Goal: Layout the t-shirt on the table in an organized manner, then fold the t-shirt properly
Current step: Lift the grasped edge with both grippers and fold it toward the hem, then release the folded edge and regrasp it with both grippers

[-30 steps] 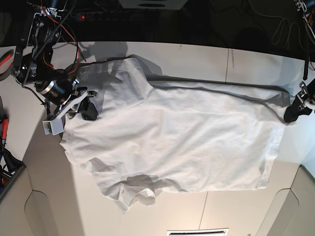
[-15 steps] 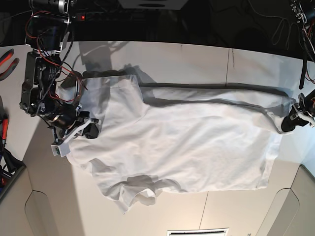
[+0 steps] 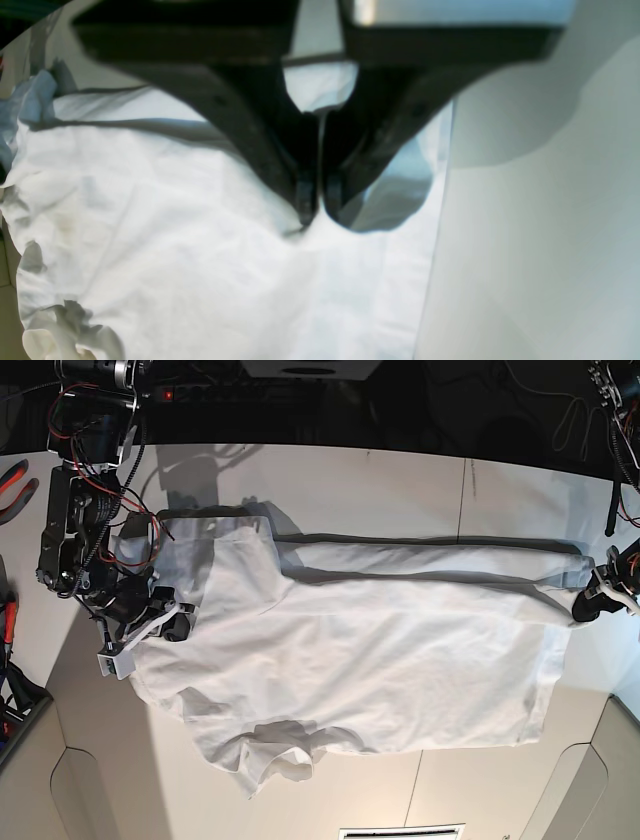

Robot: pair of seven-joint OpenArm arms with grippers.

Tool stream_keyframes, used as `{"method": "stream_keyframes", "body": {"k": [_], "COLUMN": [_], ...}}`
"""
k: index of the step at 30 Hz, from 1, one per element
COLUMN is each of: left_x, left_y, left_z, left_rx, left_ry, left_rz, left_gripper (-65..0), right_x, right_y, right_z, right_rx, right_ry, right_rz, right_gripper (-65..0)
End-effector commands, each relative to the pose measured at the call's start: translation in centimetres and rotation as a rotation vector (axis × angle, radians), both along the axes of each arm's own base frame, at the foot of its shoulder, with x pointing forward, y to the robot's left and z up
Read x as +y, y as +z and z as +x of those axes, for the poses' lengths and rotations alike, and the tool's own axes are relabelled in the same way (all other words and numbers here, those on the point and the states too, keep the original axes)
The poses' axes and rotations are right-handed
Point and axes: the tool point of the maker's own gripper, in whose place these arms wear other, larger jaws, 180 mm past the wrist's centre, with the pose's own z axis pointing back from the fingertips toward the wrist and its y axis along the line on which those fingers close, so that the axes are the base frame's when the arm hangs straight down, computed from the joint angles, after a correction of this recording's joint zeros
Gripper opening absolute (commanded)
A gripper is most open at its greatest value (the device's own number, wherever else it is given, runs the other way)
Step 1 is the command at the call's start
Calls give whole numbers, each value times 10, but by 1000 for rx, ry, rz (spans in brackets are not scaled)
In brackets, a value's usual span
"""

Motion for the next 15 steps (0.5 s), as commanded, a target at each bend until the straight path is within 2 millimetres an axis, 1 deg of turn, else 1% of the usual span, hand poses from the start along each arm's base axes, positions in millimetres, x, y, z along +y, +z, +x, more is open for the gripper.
{"method": "stream_keyframes", "body": {"k": [1, 2, 3, 4, 7, 10, 13, 15], "left_x": [10, 10, 10, 10, 10, 11, 15, 18], "left_y": [21, 21, 21, 21, 24, 31, 38, 41], "left_z": [11, 11, 11, 11, 12, 15, 16, 16], "left_rx": [-61, -62, -63, -63, -73, -103, -120, -118], "left_ry": [1, 1, 2, 2, 5, 16, 21, 18], "left_rz": [21, 21, 20, 20, 12, -14, -24, -24], "left_gripper": [-555, -471, -405, -374, -371, -371, -371, -371], "right_x": [-4, -3, -1, -1, -1, -1, -3, -3], "right_y": [17, 17, 18, 18, 20, 27, 44, 56], "right_z": [14, 14, 14, 14, 15, 17, 20, 19], "right_rx": [-61, -66, -70, -71, -76, -96, -141, -146], "right_ry": [-10, 0, 10, 13, 10, 1, 12, 29], "right_rz": [1, 1, 1, 1, 12, 31, 35, 44], "right_gripper": [-577, -485, -413, -381, -381, -381, -381, -382]}}
